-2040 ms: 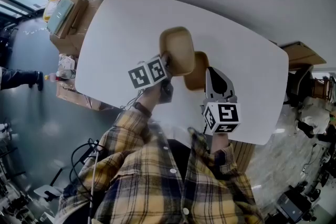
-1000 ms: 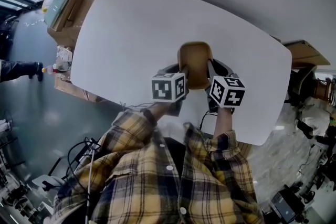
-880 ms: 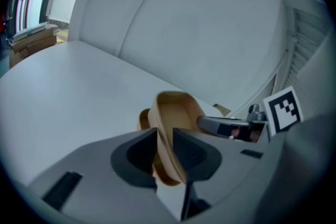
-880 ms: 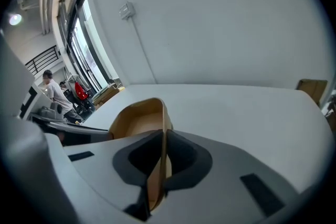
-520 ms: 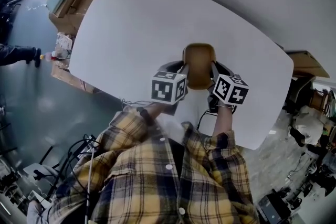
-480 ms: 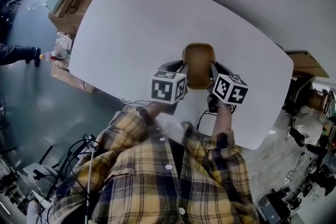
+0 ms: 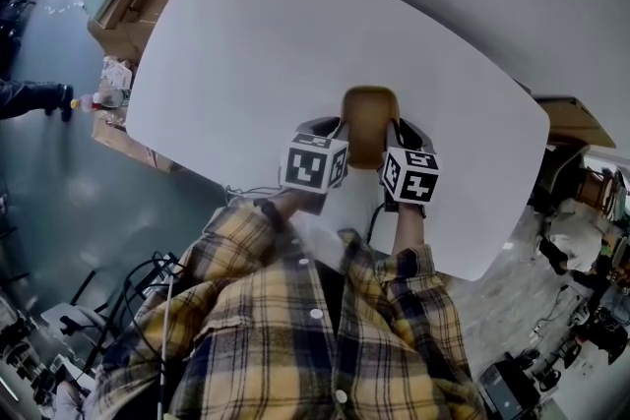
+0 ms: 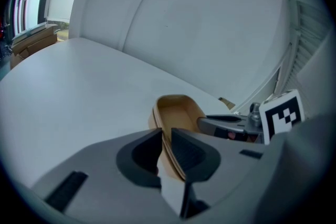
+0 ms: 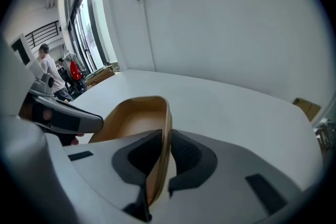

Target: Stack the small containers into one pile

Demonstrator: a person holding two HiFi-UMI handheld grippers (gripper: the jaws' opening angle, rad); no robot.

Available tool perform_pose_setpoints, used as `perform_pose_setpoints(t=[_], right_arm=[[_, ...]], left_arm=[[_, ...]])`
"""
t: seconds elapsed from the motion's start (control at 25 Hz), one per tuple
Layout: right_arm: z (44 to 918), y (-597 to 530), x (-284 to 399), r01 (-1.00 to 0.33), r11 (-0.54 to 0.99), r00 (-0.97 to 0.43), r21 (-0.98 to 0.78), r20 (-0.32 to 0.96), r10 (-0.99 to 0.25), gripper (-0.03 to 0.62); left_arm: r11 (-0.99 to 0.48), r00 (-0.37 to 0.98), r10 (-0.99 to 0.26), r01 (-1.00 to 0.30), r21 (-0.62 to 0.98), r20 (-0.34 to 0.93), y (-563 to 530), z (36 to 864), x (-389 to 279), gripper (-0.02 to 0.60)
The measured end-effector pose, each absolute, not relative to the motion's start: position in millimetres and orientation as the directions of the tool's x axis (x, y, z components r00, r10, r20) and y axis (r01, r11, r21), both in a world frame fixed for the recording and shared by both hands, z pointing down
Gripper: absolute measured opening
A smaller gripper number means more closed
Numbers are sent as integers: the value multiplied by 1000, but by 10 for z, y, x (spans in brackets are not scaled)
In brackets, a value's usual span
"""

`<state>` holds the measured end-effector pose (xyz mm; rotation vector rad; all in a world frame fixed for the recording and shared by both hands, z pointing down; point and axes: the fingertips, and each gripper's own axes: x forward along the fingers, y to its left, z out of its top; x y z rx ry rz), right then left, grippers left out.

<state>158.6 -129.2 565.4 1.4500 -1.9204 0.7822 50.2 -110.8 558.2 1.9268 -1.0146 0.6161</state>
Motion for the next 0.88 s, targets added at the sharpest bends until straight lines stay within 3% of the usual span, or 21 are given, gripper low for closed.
perform_pose_setpoints(t=[0.32, 0.88], right_arm=[[5866, -1257, 1579, -961, 274, -148, 33, 777, -612, 66], [5932, -1255, 1652, -980, 189, -167, -57, 752, -637, 100]], left_arm=[[-339, 557, -401, -828, 447, 727, -1104, 5720, 516, 64], [-313, 599, -406, -801, 510, 690, -1190, 5758, 524, 67]])
